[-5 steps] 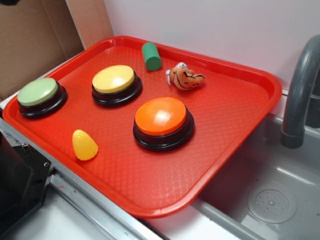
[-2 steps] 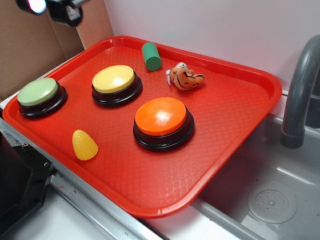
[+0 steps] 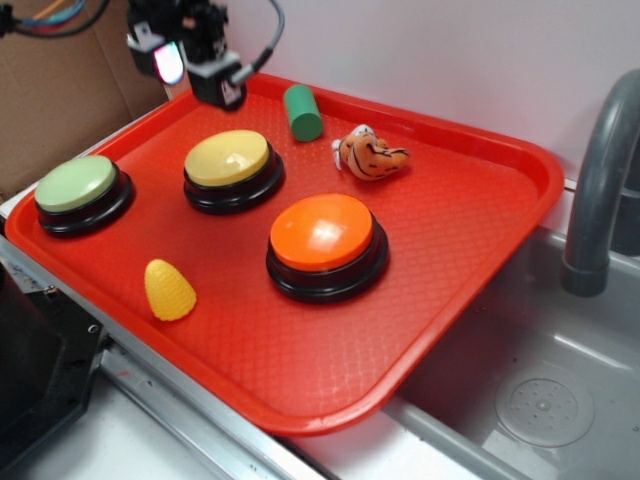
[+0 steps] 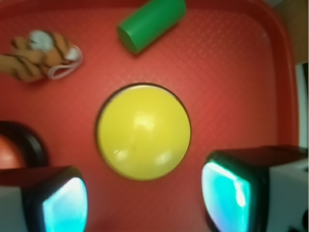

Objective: Push the yellow button.

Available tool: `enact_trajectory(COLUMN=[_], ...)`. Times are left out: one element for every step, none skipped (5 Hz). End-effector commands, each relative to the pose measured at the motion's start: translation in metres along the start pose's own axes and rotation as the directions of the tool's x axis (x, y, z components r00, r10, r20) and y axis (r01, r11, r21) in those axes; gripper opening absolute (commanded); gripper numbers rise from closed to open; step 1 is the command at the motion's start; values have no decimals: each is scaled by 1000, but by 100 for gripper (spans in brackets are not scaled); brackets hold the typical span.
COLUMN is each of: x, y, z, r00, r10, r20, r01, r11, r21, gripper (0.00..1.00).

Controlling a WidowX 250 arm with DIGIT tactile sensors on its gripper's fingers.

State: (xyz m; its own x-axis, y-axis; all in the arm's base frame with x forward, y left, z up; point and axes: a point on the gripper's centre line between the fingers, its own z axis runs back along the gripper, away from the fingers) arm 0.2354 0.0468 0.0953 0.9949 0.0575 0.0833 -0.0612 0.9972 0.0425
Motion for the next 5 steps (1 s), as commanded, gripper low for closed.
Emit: enact_trajectory(x=[1,-1,-2,-3,-4], y=[5,3,3,-3,-3], z=[-37,-53,-38,13,51], r00=[999,999,999,992,981], r10=[19,-5,14,-7,32], r20=[49,33,46,128,191], r01=[-19,4,-18,-18,-79], r11=[1000,999,995,981,966], r21=[1,45,100,192,247], gripper=[100,100,100,100,100])
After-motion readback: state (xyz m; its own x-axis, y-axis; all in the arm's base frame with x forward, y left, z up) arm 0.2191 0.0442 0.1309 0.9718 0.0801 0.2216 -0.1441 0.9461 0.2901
